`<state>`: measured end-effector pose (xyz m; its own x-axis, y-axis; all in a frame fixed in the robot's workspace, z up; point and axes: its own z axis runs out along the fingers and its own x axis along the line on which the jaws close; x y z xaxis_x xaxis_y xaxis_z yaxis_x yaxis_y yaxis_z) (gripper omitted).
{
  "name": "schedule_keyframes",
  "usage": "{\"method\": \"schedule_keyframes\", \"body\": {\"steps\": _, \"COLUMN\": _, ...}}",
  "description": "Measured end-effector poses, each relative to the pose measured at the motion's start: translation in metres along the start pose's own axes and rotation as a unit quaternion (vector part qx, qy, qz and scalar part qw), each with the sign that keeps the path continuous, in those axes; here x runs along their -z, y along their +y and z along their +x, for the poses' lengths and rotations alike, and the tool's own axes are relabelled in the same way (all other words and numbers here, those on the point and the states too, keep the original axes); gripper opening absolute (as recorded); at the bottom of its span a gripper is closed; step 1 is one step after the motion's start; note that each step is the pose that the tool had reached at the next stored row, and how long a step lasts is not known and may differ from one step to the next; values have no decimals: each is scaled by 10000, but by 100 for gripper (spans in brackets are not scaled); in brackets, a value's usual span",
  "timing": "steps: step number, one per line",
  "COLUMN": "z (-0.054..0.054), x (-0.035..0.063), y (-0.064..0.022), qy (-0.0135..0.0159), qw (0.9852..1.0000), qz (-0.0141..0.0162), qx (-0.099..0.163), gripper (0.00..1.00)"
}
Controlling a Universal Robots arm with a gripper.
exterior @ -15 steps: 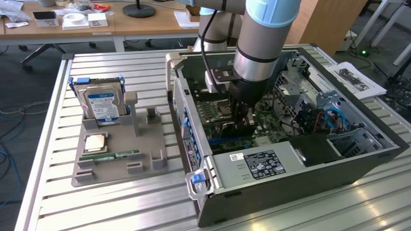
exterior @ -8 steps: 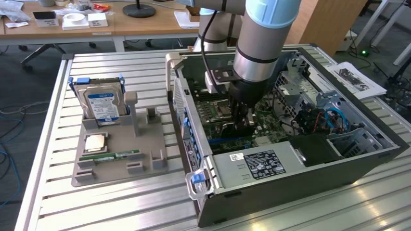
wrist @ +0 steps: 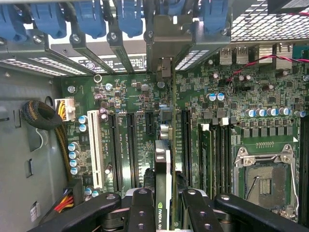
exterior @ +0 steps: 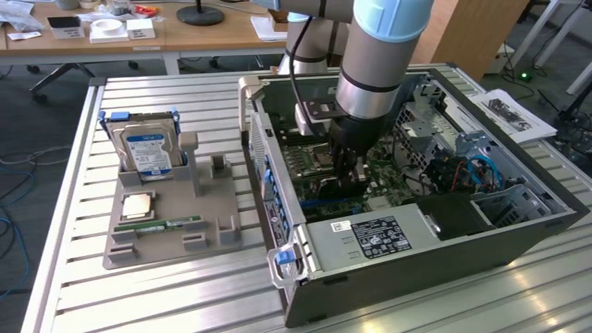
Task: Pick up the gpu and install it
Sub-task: 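Insert the gpu into the slot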
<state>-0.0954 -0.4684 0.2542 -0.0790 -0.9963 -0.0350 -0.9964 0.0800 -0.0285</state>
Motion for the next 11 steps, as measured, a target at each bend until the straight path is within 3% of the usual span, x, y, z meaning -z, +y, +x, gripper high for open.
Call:
{"method": "schedule_keyframes", "body": {"steps": 6, "z": 0, "x": -11, "y": 0, "qy": -1, "qw": 10000, "qz": 0, "qx": 0, "gripper": 27}}
{"method": "schedule_keyframes", "body": {"steps": 10, "z": 0, "x": -12, "y": 1, "qy": -62, "qw": 10000, "qz": -4, "qx": -2, "gripper": 27}}
{"method": "schedule_keyframes", "body": {"steps": 11, "z": 0, "x": -12, "y": 1, "qy": -65, "qw": 10000, "qz": -5, "qx": -2, "gripper": 27}}
